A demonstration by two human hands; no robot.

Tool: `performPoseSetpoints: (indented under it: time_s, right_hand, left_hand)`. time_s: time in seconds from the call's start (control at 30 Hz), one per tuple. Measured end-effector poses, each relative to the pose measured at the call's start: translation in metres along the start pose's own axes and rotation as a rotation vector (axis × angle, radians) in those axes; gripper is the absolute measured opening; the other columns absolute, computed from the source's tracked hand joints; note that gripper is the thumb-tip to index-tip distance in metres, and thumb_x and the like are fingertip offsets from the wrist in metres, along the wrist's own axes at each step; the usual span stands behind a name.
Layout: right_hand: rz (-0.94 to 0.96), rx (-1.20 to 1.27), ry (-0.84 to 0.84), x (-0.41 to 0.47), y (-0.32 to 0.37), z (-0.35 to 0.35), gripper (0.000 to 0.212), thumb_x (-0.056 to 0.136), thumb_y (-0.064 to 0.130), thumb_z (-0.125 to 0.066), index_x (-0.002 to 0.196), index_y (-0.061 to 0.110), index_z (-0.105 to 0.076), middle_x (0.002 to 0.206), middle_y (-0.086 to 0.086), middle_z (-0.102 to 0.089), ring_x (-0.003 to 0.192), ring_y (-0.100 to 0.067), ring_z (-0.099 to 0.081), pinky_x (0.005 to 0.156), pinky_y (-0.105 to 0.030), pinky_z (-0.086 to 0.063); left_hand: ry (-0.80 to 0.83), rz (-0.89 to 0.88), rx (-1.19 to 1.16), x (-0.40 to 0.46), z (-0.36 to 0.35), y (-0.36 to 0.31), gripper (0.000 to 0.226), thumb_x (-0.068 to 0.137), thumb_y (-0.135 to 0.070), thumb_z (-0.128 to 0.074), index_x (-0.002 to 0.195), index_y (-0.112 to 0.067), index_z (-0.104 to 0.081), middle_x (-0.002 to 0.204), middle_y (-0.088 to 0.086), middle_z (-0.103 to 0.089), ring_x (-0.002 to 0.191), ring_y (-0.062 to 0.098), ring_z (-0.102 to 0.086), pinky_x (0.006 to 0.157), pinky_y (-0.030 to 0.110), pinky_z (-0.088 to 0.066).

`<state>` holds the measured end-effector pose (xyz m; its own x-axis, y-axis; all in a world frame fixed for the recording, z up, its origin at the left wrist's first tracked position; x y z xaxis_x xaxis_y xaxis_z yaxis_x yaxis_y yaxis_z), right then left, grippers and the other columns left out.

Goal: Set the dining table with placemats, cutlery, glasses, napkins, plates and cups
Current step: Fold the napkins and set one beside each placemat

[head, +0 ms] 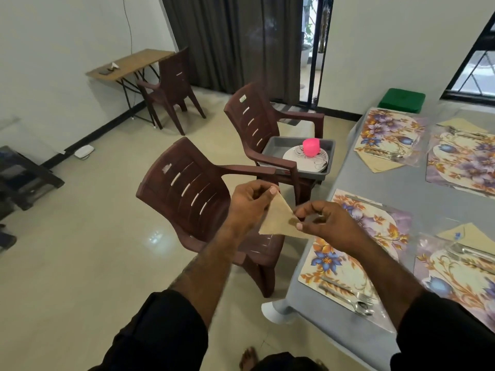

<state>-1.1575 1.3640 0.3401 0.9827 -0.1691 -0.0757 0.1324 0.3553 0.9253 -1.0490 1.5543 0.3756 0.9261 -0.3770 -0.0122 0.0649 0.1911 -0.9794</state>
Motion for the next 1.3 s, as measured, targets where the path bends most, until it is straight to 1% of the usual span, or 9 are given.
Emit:
performPoseSetpoints:
  time_s: [0.17, 0.37, 0.5, 0.63, 0.77, 0.97, 1.13, 1.23, 1.3]
  right_hand:
    - [0.192, -0.001, 0.046, -0.003, 0.018, 0.022, 0.015, 0.093, 0.027, -0.078, 0.102, 0.039, -0.076, 0.112, 0.037, -0.065, 0.104, 0.01, -0.062, 0.079, -0.012, -0.051]
    - [0.214, 0.069, 0.024, -0.005, 0.008, 0.053, 0.01, 0.098, 0.033, -0.071, 0.098, 0.035, -0.081, 0.104, 0.02, -0.074, 0.103, -0.009, -0.066, 0.082, -0.03, -0.056]
    - [0.142, 0.122, 0.115, -0.016, -0.016, 0.073, 0.008, 0.095, 0.025, -0.076, 0.094, 0.028, -0.084, 0.09, 0.013, -0.078, 0.09, -0.01, -0.072, 0.079, -0.028, -0.057]
    - [-0.004, -0.111, 0.168, -0.015, -0.043, 0.087, 0.008, 0.089, 0.024, -0.083, 0.089, 0.032, -0.082, 0.098, 0.014, -0.077, 0.093, -0.008, -0.072, 0.084, -0.032, -0.058]
    - [0.085, 0.124, -0.126, -0.005, -0.012, 0.116, 0.017, 0.092, 0.016, -0.079, 0.1, 0.029, -0.071, 0.109, 0.012, -0.073, 0.102, -0.007, -0.068, 0.075, -0.018, -0.052]
    - [0.128, 0.054, -0.015, 0.003, 0.017, 0.098, 0.007, 0.095, 0.031, -0.076, 0.099, 0.034, -0.071, 0.1, 0.014, -0.072, 0.096, -0.013, -0.068, 0.078, -0.029, -0.058]
    - [0.074, 0.061, -0.162, -0.003, 0.001, 0.115, 0.01, 0.092, 0.035, -0.08, 0.099, 0.028, -0.077, 0.09, 0.016, -0.071, 0.086, -0.01, -0.067, 0.06, -0.008, -0.048]
    - [0.034, -0.027, -0.183, -0.002, -0.002, 0.116, 0.013, 0.091, 0.032, -0.08, 0.102, 0.028, -0.075, 0.091, 0.016, -0.068, 0.085, -0.009, -0.064, 0.064, -0.013, -0.048]
    - [0.054, -0.144, -0.138, 0.002, 0.002, 0.113, 0.016, 0.093, 0.031, -0.079, 0.108, 0.026, -0.078, 0.096, 0.012, -0.068, 0.086, -0.008, -0.062, 0.07, -0.018, -0.05]
  left_hand:
    - [0.083, -0.149, 0.168, -0.005, -0.049, -0.042, 0.01, 0.096, -0.028, -0.074, 0.098, -0.024, -0.083, 0.098, 0.0, -0.078, 0.096, 0.025, -0.073, 0.087, 0.05, -0.061]
    - [-0.022, -0.245, 0.223, 0.007, -0.058, -0.092, 0.009, 0.098, -0.018, -0.073, 0.098, -0.017, -0.082, 0.095, 0.006, -0.079, 0.092, 0.024, -0.074, 0.088, 0.044, -0.062]
    - [-0.074, -0.212, 0.221, 0.015, -0.053, -0.115, 0.01, 0.101, -0.013, -0.072, 0.099, -0.012, -0.082, 0.092, 0.011, -0.078, 0.089, 0.033, -0.075, 0.089, 0.055, -0.065]
    - [-0.073, -0.188, 0.262, 0.019, -0.059, -0.125, 0.01, 0.101, -0.022, -0.072, 0.097, -0.021, -0.082, 0.091, 0.009, -0.077, 0.093, 0.042, -0.072, 0.086, 0.064, -0.062]
    - [-0.003, -0.216, 0.366, 0.017, -0.079, -0.13, 0.012, 0.103, -0.027, -0.072, 0.096, -0.027, -0.081, 0.093, -0.003, -0.077, 0.095, 0.03, -0.073, 0.091, 0.061, -0.062]
    - [0.087, -0.209, 0.286, 0.015, -0.094, -0.12, 0.011, 0.1, -0.028, -0.071, 0.101, -0.023, -0.081, 0.097, 0.005, -0.08, 0.098, 0.032, -0.076, 0.09, 0.053, -0.064]
    - [-0.115, -0.095, 0.14, 0.01, -0.064, -0.096, 0.005, 0.101, -0.005, -0.071, 0.101, -0.004, -0.076, 0.086, 0.009, -0.078, 0.079, 0.018, -0.075, 0.07, 0.027, -0.059]
    - [-0.229, -0.2, 0.398, -0.001, -0.046, -0.081, 0.021, 0.093, -0.011, -0.078, 0.108, -0.022, -0.067, 0.109, -0.003, -0.075, 0.103, 0.013, -0.073, 0.088, 0.035, -0.063]
    - [-0.044, -0.339, 0.528, -0.011, -0.053, -0.081, 0.032, 0.089, -0.017, -0.081, 0.112, -0.034, -0.067, 0.13, -0.011, -0.068, 0.129, 0.011, -0.06, 0.107, 0.041, -0.054]
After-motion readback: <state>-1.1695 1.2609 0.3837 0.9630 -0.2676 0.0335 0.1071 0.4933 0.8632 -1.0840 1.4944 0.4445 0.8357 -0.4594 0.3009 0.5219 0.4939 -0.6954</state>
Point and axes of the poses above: each hand's wrist, its own x-axis towards the middle knuckle, its own z-axis out of the back of the hand, y = z × x, the point moved 5 cm from there along x, towards the middle knuckle
